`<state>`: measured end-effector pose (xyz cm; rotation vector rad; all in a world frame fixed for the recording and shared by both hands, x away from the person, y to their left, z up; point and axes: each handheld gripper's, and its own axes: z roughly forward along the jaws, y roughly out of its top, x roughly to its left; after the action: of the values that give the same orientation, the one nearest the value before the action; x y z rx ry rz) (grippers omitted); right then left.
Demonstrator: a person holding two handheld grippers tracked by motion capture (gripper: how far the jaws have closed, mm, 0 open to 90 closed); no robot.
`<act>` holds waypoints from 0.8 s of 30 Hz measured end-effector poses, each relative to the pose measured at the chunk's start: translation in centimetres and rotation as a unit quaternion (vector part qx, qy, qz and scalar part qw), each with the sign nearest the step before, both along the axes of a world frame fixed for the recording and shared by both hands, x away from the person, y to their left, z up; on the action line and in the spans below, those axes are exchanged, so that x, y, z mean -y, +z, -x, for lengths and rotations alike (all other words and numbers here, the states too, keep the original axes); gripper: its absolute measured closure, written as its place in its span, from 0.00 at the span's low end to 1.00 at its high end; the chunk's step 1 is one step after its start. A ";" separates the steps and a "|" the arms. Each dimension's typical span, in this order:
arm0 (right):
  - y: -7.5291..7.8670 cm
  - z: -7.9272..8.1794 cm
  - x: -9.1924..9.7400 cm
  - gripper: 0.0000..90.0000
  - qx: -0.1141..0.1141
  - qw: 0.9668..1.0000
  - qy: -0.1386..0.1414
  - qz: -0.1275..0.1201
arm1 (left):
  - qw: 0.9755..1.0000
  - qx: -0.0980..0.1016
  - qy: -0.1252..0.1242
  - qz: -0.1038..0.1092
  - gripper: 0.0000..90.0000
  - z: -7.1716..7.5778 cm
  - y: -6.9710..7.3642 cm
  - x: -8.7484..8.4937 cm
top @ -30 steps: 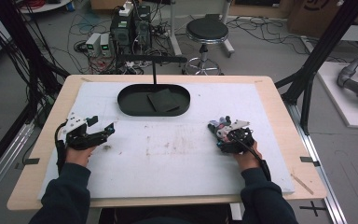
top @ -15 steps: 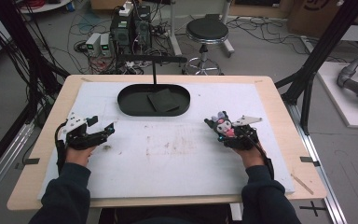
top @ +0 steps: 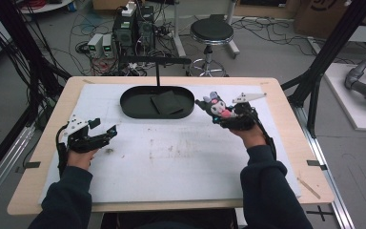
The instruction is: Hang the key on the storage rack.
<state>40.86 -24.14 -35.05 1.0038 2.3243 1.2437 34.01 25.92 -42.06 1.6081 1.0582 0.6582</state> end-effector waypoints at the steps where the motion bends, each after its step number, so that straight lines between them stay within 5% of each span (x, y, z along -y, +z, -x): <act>1: 0.6 -0.5 -0.2 0.47 -0.002 1.000 0.002 -0.001 | 1.000 0.000 0.001 0.000 0.27 0.0 0.0 0.0; 12: 4.2 -4.3 -2.8 0.47 0.009 1.000 0.017 0.012 | 1.000 0.000 -0.001 0.000 0.27 0.0 0.0 0.1; 24: 6.5 -8.3 -6.6 0.47 0.019 0.999 0.036 -0.014 | 1.000 0.001 -0.002 0.001 0.27 0.0 0.0 0.0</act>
<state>49.19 -17.50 -28.60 0.9051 2.3396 1.3152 34.03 25.92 -42.07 1.6064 1.0549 0.6553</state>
